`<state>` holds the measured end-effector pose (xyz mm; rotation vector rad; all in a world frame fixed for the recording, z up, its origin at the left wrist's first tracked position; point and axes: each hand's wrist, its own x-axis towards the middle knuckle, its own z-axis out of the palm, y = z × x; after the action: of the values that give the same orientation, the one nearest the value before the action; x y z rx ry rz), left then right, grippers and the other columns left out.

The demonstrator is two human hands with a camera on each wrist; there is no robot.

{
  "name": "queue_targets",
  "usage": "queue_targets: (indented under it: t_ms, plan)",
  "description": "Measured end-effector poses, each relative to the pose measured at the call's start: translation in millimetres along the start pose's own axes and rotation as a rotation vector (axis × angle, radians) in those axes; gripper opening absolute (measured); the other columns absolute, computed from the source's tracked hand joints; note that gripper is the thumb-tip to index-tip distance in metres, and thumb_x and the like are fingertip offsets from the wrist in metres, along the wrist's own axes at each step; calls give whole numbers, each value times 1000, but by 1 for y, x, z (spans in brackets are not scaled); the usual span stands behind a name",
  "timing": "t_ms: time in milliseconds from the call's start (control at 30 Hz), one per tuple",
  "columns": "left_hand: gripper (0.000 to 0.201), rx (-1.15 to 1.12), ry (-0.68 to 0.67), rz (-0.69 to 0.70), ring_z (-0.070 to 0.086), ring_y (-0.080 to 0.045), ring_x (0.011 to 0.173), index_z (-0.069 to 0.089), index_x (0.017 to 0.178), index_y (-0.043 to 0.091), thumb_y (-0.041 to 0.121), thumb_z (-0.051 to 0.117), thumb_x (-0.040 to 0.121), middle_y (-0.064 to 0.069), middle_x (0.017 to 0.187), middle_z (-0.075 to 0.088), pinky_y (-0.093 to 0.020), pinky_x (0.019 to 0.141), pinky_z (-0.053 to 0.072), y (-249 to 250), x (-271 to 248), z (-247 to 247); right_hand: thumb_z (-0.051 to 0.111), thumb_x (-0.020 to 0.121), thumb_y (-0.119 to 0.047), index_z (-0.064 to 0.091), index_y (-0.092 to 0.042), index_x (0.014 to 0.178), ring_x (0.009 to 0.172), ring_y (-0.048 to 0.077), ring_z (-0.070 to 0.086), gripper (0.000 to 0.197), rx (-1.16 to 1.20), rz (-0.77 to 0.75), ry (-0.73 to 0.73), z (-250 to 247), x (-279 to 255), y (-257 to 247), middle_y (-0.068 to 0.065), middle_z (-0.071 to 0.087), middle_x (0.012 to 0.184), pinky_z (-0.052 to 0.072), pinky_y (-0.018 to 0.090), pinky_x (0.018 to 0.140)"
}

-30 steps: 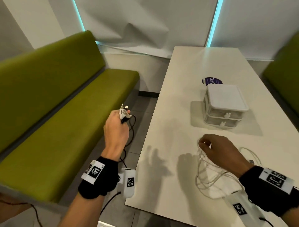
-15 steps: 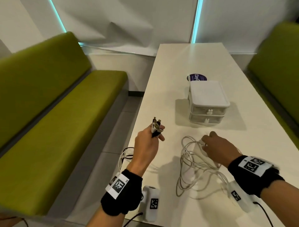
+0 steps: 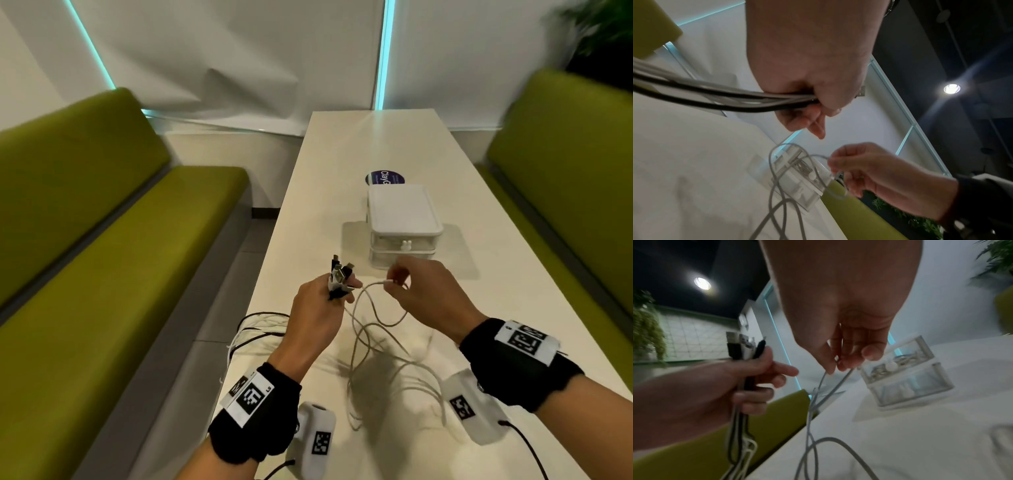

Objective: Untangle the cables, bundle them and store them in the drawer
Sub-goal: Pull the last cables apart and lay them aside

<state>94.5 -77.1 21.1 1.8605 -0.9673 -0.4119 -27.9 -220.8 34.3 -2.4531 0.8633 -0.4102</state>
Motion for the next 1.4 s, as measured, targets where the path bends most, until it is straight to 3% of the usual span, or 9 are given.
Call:
queue_targets:
  t_ms: [133,267,400,633,833,1033,1133,1300,1400]
  plan:
    - [16,-67,70,77,65,-11,89,63,93,43,29,56,96,3,97,68,-39,82,53,1,-1,8,65,89,-24,57,-24,81,57,4,61,11,137,-47,11,-10,-8,-23,-8,66,86,43,17,56]
    - [33,-96,10,107,61,-18,110,57,113,51,26,50,92,-2,114,66,-43,99,48,2,-5,12,63,90,-20,55,-23,81,38,11,58,12,263,-49,-47,-15,-19,-32,-4,67,85,45,26,38]
    - [17,22,-55,124,61,-20,85,61,104,17,6,51,95,-3,96,65,-39,75,51,8,-6,9,62,90,-13,58,-22,85,37,12,53,11,357,-84,-7,-17,-25,-39,-4,68,84,43,25,38]
    - [33,78,-29,99,60,-20,83,48,83,27,-5,44,90,-11,98,62,-37,73,51,10,-3,4,63,90,-14,57,-20,117,65,7,66,28,365,-83,18,0,-28,-41,-7,70,77,54,31,70]
    - [26,-74,18,63,51,3,66,48,92,28,2,49,96,5,82,52,-11,64,38,5,0,-3,69,88,-19,65,-20,99,61,4,59,12,245,-124,-74,5,-27,-32,-8,63,65,44,16,59]
    - [21,-175,76,67,39,-1,46,65,96,11,0,47,97,19,55,51,-11,48,28,4,-2,-16,50,80,7,57,-6,109,102,34,48,32,-588,-13,-38,0,-23,-3,15,54,111,31,35,73]
    - [30,-216,98,41,27,-15,54,74,96,19,3,49,96,15,50,45,-25,55,27,3,-2,-14,56,84,1,59,-11,113,109,31,46,31,-509,-84,4,8,-22,-14,11,55,116,39,37,82]
    - [24,-516,86,-74,20,-24,65,74,102,25,12,55,97,3,67,46,-27,53,24,8,-4,-11,64,90,-36,58,-19,129,112,16,59,43,-12,-88,-371,31,-22,-41,-2,66,119,46,29,95]
    - [24,-701,61,-179,20,-13,53,68,116,16,19,52,99,2,57,30,-25,51,25,3,-1,-13,60,93,-38,70,-17,107,89,20,67,27,-55,-133,-533,48,-27,-41,3,74,96,52,35,85]
